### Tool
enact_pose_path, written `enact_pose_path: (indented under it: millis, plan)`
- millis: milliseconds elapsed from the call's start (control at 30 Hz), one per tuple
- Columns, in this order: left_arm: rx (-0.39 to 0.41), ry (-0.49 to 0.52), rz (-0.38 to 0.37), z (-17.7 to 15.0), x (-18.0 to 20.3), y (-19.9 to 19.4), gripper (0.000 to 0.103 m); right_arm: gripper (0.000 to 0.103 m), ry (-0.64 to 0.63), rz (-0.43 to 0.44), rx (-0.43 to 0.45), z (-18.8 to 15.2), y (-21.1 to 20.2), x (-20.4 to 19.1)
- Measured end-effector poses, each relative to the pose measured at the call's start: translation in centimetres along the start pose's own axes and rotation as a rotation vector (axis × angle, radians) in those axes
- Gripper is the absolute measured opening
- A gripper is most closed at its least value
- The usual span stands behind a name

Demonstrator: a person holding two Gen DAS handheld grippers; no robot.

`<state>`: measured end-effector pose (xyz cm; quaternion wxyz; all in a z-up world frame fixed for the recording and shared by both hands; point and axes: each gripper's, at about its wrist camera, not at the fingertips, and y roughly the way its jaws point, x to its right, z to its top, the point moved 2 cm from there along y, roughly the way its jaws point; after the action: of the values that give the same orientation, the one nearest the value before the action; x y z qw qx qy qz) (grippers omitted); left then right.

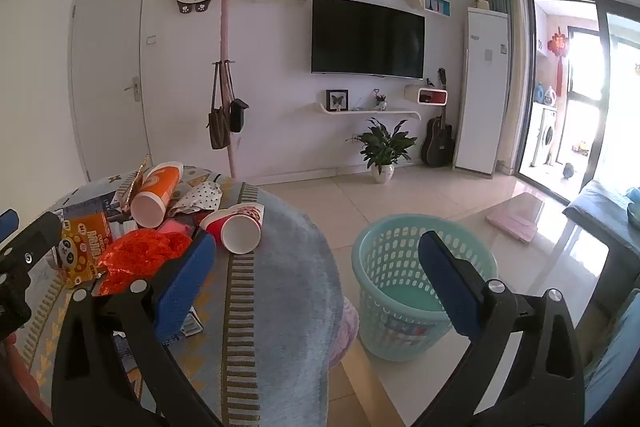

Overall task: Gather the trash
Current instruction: 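Reach the left tool to the orange plastic bag and the right tool to the red-white paper cup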

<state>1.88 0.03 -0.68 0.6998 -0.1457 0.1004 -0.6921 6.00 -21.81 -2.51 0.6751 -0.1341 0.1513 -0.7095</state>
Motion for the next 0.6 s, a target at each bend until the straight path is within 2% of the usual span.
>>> enact_pose_path:
  millis: [233, 367, 433, 500, 600]
  plan:
    - [-0.003, 0.006, -0.004, 0.0, 0.3, -0.3, 0.096, 0.095, -0.007, 0.000, 0.006, 0.1, 0.1, -0.2]
    - [0.006, 0.045, 0.002, 0.0, -0.6, -0.5, 0.096, 0.089, -0.011, 0.013, -0.001, 0.0, 0.2, -0.4]
    - [-0.004, 0.061, 0.005, -0.2, -1.3, -0.4, 0.096, 0.081, -0.001, 0.059, -0.021, -0.1, 0.5, -0.5]
    - [-0.016, 0.048, 0.004, 0.0, -2.8, -0.4, 0.096, 0.065, 0.001, 0.102, -0.049, -0.2, 1.1, -0.9]
    - [-0.072, 0.002, -0.027, -0.1, -4.3, 0.7, 0.096, 0.053, -0.001, 0.144, -0.080, -0.5, 1.9, -1.7]
